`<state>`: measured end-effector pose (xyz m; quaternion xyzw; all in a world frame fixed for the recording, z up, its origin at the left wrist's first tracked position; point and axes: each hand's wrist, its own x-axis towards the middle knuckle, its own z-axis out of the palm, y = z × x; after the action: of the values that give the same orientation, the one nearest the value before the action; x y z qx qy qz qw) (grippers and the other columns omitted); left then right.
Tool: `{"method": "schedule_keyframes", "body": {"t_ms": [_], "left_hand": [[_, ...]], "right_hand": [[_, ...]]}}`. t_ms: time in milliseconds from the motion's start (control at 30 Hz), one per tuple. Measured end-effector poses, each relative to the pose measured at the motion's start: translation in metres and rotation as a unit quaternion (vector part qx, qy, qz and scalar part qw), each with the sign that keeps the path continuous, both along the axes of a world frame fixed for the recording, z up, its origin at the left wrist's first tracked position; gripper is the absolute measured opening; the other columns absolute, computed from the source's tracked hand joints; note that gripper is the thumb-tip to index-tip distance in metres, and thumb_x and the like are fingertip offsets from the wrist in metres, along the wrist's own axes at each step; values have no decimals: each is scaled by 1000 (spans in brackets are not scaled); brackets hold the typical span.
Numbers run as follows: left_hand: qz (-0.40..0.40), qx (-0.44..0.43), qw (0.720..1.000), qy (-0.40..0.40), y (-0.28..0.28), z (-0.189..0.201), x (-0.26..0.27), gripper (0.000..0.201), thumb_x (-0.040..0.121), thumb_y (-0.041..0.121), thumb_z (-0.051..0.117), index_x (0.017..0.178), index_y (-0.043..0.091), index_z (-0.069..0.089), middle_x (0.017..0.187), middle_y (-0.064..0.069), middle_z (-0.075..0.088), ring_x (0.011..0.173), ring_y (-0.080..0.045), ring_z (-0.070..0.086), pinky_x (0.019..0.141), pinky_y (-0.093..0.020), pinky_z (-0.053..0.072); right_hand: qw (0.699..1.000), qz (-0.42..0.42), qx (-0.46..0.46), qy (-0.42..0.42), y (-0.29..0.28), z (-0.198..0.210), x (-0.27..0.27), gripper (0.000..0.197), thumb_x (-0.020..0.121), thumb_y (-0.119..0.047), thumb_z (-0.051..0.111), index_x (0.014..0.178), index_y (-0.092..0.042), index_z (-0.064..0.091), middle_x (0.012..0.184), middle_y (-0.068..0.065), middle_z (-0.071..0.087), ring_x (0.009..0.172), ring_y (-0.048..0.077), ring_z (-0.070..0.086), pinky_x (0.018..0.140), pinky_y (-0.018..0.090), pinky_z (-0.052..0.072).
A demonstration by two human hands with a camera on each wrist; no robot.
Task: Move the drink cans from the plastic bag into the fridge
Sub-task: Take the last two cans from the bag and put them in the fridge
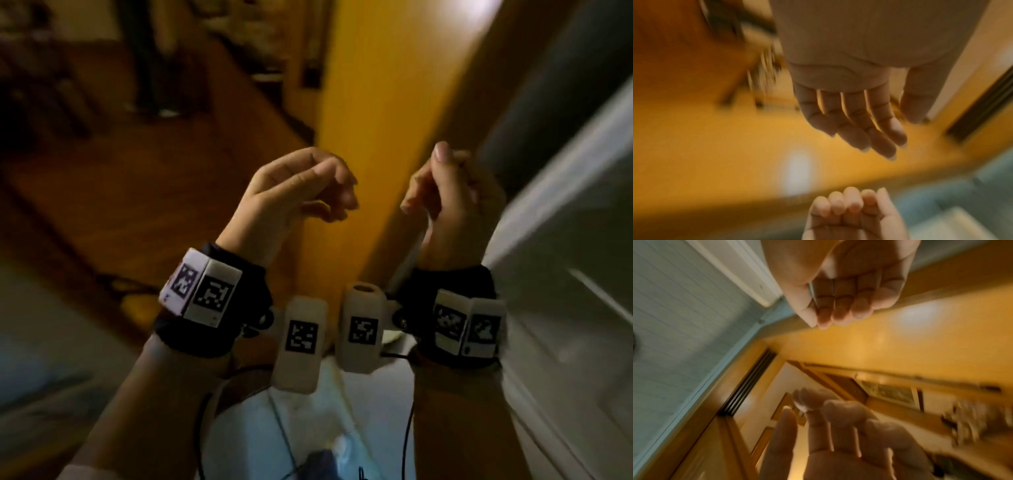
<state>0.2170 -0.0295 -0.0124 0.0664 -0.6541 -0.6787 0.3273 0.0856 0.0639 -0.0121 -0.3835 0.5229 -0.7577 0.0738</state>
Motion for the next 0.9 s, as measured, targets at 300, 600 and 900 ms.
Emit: {"method": "schedule_keyframes", "body": {"t_ms": [300,600,900], "left_hand": [[495,22,867,-48,24,-31,412,18,75,34,51,69,30,68,65,10,70,64,-7,61,63,-23,44],[780,95,618,17,155,-57,648,27,78,18,50,60,26,68,59,6,68,57,-11,60,62,-26,47],[882,103,459,13,191,-57,823,24,80,16,49,64,24,66,60,6,67,57,-11,59,61,-24,45]], "right_hand": [[873,470,121,45,-125,-60,388,21,87,-21,56,66,-22,56,57,-21,54,53,-6,45,56,10,30],[695,709,118,-28,-58,-56,684,41,86,-8,52,47,-13,44,36,-7,42,36,10,34,43,23,28],[530,833,161,3,-44,-69,920,40,82,-20,53,43,-17,47,35,-6,45,38,9,40,43,18,32]]}}
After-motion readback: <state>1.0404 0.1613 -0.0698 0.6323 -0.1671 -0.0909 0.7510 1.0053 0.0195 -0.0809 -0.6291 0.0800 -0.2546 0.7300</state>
